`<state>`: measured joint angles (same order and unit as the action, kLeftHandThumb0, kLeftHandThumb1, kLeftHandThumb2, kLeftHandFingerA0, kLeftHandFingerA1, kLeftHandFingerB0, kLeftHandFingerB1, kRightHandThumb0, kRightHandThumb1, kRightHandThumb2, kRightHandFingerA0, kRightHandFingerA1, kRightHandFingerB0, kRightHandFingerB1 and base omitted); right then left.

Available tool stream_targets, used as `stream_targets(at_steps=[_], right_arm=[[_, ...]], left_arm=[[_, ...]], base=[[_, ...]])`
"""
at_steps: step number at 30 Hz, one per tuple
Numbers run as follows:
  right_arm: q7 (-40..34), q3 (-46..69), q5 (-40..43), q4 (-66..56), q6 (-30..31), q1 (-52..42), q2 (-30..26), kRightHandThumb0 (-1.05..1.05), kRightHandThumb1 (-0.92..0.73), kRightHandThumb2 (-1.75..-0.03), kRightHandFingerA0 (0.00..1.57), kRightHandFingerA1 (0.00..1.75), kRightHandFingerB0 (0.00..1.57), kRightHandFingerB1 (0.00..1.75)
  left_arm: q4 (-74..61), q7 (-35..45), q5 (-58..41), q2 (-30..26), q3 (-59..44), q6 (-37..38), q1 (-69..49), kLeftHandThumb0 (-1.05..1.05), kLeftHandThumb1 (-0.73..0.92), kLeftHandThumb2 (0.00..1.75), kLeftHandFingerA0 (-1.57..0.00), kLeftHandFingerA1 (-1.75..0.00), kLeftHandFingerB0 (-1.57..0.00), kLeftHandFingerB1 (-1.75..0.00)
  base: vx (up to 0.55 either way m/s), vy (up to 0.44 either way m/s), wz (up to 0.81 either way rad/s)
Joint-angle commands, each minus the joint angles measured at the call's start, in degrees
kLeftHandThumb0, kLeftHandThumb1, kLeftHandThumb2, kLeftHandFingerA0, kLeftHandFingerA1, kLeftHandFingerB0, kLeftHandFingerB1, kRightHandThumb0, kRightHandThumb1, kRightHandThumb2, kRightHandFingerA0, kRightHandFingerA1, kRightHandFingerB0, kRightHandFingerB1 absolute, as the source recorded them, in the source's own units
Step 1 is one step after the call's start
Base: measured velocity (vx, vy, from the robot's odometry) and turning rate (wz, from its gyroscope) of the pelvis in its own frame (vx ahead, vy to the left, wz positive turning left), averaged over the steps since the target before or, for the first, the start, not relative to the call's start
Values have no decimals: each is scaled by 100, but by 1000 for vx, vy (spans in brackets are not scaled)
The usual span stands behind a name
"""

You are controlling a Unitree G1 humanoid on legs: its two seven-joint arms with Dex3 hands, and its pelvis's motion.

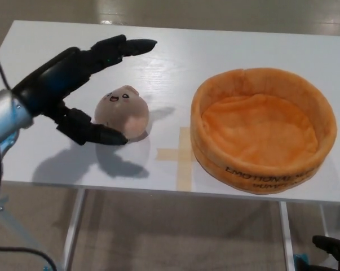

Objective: Use the left hand to pick up the pink round toy on the left and place it inside the orange plate on the desk.

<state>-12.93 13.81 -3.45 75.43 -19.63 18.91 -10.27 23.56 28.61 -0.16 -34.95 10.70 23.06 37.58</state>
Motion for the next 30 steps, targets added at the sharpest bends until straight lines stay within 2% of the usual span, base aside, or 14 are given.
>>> stream_targets(at_steps=[1,2,3,6,14,23,25,26,28,29,30], right_arm=[[12,20,66,39,-42,-35,27,-22,-29,-98,37,109,24,97],[4,20,65,37,-43,-38,26,-22,-29,-98,37,109,24,97],[-21,-1,40,39,-36,-37,23,-24,-30,-98,37,109,24,98],[10,13,56,42,-57,-38,25,-25,-31,-96,36,106,24,96],[-41,-28,18,38,-45,-51,48,-22,-31,-98,36,108,23,99],[-15,-10,39,39,-47,-36,39,-28,-32,-98,37,106,26,96],[-6,-15,34,44,-44,-41,32,-27,-32,-99,38,104,26,94],[0,5,56,45,-30,-34,39,-27,-33,-96,38,105,26,96],[-2,5,57,42,-45,-35,46,-29,-32,-100,37,108,25,101],[10,4,56,41,-59,-42,49,-31,-31,-100,37,110,24,101],[20,5,59,41,-63,-46,50,-31,-31,-100,37,110,24,101]], left_arm=[[1762,-1083,1998,276,915,14,911,-41,36,51,0,-25,-13,-29],[1932,-1160,2052,316,999,25,987,-41,36,51,0,-25,-13,-29],[2118,-1317,2160,374,1097,13,1057,-43,30,64,-7,-18,-9,-36],[2737,-1799,2498,555,1458,-60,1297,-48,32,65,-7,-19,-10,-37],[3699,-2443,2836,854,2015,-199,1695,-52,35,65,-6,-25,-11,-36],[4254,-2743,2825,1053,2201,-141,1841,-53,36,66,-7,-21,-11,-37],[4346,-2813,2843,1083,2210,-98,1859,-54,37,66,-6,-23,-12,-37],[4399,-2898,2860,1099,2208,-62,1850,-30,31,87,0,-50,0,-46],[4456,-2933,2828,1120,2151,-8,1830,-27,37,92,-6,-51,-6,-49],[4491,-2938,2806,1127,2109,61,1817,-47,53,73,-30,-42,-20,-38],[4506,-2942,2803,1127,2096,100,1812,-47,53,73,-30,-42,-20,-38]], base=[[0,0,0],[0,0,0],[0,0,0],[0,0,0],[0,0,0],[0,0,0],[0,0,0],[0,0,0],[0,0,0],[0,0,0],[0,0,0]])
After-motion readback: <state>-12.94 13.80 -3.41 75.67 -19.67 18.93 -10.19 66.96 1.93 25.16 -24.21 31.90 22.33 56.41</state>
